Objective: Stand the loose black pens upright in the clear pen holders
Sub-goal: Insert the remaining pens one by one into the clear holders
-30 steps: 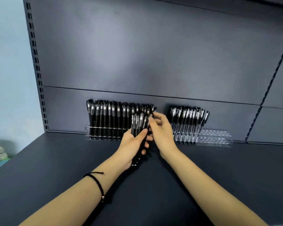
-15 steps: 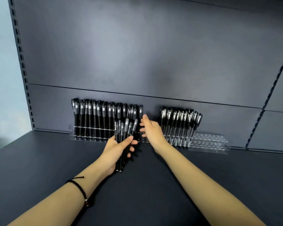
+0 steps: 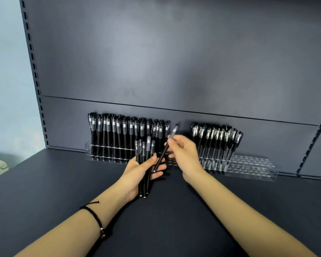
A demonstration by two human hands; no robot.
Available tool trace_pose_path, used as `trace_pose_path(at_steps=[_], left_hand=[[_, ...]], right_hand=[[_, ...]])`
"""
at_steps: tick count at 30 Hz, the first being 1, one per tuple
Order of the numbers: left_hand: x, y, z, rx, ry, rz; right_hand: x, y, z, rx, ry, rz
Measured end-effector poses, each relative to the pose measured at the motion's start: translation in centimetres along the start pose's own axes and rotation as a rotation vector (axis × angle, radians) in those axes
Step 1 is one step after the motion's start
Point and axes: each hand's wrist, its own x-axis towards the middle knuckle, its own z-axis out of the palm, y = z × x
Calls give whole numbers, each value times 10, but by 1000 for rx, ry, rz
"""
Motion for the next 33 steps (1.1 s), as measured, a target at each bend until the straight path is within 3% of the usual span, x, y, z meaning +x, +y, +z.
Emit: trace_pose_path(at_steps=[5, 8, 11, 17, 23, 31, 33], left_hand=[[4, -1, 0, 25, 23, -22], [3, -1, 0, 68, 16, -15], [3, 1, 0, 72, 20, -16], [1, 2, 1, 119, 38, -3], [2, 1, -1, 121, 69, 12], [1, 1, -1, 137, 46, 10], [1, 1, 0, 172, 33, 9]], right_hand=[[26, -14, -17, -33, 257, -254], [34, -15, -23, -206, 274, -457], [38, -15, -24, -334, 229, -538], [36, -11, -16, -428, 137, -550], [33, -19, -11, -345, 195, -547], [23, 5, -3, -532, -81, -411], [22, 8, -2, -522, -78, -400]])
